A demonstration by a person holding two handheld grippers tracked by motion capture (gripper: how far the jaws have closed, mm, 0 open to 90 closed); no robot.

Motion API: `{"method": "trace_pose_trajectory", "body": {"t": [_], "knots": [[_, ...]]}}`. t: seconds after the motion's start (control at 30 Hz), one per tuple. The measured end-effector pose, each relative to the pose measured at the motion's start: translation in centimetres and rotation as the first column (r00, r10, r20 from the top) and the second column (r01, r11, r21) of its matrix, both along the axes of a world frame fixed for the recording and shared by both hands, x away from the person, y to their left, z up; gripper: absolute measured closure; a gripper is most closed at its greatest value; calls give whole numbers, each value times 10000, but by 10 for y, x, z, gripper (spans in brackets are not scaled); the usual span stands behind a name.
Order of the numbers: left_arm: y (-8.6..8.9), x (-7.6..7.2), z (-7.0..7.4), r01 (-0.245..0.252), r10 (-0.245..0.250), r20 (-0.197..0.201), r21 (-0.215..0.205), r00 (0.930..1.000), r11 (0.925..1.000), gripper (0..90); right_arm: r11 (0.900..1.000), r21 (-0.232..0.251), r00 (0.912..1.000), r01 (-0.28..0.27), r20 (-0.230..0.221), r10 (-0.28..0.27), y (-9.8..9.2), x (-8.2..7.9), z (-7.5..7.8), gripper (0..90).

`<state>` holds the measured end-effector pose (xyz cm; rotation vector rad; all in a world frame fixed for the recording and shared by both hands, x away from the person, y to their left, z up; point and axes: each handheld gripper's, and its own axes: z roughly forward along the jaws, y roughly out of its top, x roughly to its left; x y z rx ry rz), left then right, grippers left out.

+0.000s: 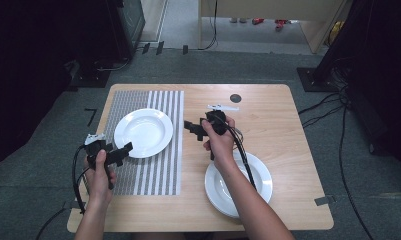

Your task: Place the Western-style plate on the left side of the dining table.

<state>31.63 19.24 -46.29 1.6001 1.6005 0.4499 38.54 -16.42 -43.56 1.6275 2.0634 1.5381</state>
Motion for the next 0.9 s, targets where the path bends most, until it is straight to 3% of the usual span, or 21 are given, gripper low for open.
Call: {"method": "trace_pose_trajectory", "body": {"t": [0.27,0.57,0.9], "knots": [[-9,-10,-7,140,-137,-56,471,9999,9988,176,9998,14,9997,220,109,-220,-29,-18,-1,271],[-12,-21,-16,-102,114,-147,748,9998,9971,176,9983,-447,9984,385,432,-366,-58,-44,2,266],[-12,-31,-23,-316,338,-163,1176,9993,9926,176,9963,-472,9961,717,545,-691,-85,-67,-5,264]]}}
